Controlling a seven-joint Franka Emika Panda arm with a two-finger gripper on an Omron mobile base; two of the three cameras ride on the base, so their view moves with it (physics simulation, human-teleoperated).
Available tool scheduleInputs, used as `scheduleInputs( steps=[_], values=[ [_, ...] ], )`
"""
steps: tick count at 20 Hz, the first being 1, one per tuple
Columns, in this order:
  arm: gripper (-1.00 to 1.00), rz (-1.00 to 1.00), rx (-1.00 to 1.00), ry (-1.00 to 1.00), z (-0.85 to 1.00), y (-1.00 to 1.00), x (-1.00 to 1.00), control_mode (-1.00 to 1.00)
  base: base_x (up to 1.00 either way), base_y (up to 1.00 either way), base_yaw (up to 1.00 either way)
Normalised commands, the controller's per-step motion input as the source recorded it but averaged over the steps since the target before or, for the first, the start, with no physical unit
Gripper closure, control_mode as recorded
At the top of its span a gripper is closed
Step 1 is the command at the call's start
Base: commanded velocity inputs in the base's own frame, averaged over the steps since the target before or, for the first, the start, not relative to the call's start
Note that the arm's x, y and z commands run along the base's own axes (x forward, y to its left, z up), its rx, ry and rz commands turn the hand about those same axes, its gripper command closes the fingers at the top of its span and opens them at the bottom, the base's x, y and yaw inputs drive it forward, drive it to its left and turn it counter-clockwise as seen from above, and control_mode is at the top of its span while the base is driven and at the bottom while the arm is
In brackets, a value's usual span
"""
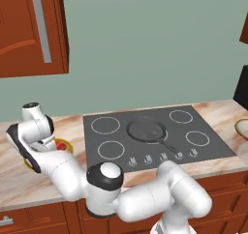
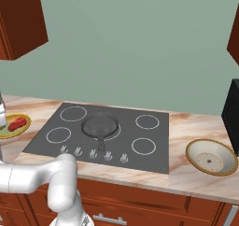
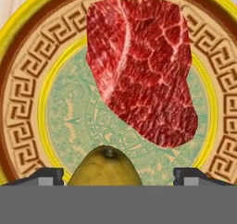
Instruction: Place the steak on the plate and place the lemon on the same plate.
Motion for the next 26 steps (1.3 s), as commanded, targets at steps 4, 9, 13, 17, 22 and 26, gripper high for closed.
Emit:
scheduleInputs(
  steps=[4, 9, 13, 17, 22, 26],
  values=[
    [-1.0, 0.0, 0.02, 0.0, 0.27, -0.21, -0.13, -1.0, 0.0, 0.0, 0.0],
    [-1.0, 0.0, 0.03, -0.05, 0.37, -0.4, -0.36, -1.0, 0.0, 0.0, 0.0],
    [-1.0, 0.03, 0.0, -0.1, 0.37, -0.5, -0.5, -1.0, 0.0, 0.0, 0.0],
    [-1.0, 0.07, 0.0, -0.15, 0.32, -0.64, -0.52, -1.0, 0.0, 0.0, 0.0],
    [-1.0, 0.02, 0.02, -0.06, 0.34, -0.72, -0.39, -1.0, 0.0, 0.0, 0.0],
    [-1.0, 0.0, 0.06, 0.0, 0.38, -0.75, -0.29, -1.0, 0.0, 0.0, 0.0]
  ],
)
